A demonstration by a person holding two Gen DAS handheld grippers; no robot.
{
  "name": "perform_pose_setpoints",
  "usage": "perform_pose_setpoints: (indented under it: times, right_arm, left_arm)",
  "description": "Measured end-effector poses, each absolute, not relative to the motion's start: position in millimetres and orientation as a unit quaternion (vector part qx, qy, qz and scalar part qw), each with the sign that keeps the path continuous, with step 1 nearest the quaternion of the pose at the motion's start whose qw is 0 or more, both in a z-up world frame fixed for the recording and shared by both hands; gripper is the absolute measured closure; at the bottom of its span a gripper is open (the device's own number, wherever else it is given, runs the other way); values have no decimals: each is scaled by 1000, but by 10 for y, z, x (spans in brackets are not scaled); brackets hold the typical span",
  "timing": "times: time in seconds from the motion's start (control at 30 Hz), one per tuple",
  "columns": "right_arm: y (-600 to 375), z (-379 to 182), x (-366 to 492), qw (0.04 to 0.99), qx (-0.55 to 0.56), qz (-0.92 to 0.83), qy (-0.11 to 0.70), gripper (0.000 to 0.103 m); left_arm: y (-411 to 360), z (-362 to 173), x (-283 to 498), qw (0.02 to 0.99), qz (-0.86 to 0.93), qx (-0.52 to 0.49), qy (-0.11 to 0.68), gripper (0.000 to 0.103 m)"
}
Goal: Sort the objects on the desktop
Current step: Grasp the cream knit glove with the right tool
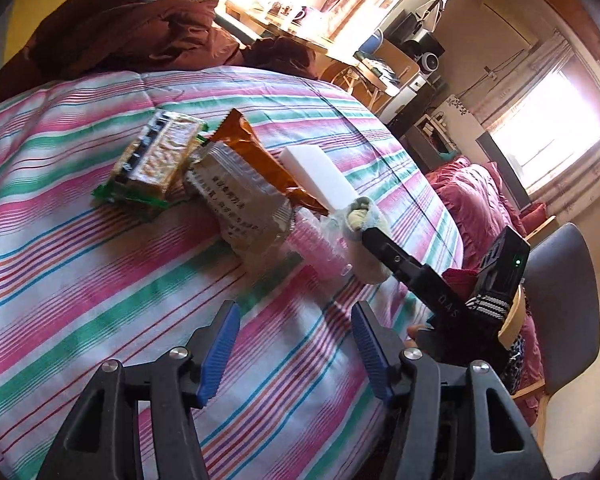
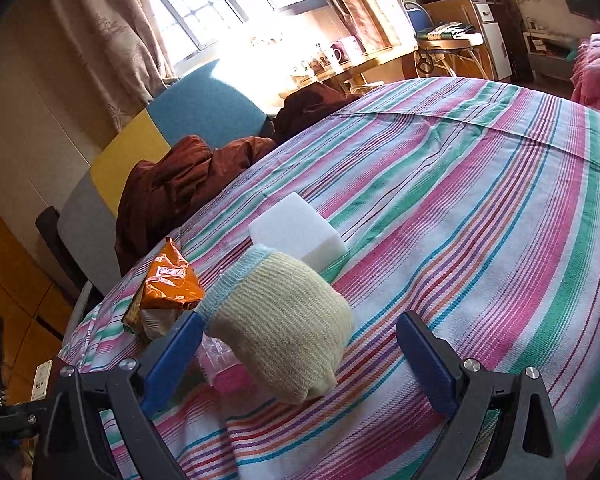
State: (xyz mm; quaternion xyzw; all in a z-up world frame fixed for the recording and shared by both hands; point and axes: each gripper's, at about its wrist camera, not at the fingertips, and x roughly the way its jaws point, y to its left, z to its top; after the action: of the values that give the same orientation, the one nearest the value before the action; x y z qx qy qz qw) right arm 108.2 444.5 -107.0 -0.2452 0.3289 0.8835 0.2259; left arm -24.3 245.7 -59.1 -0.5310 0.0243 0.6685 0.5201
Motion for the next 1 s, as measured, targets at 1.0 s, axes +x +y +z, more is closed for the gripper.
perform_pose_setpoints:
  times: [1.0]
  right_arm:
    - [4554, -1165, 1285, 184, -172, 886, 389, 40]
  left_arm:
    - [3268, -1179, -424, 466, 642, -598, -115, 55]
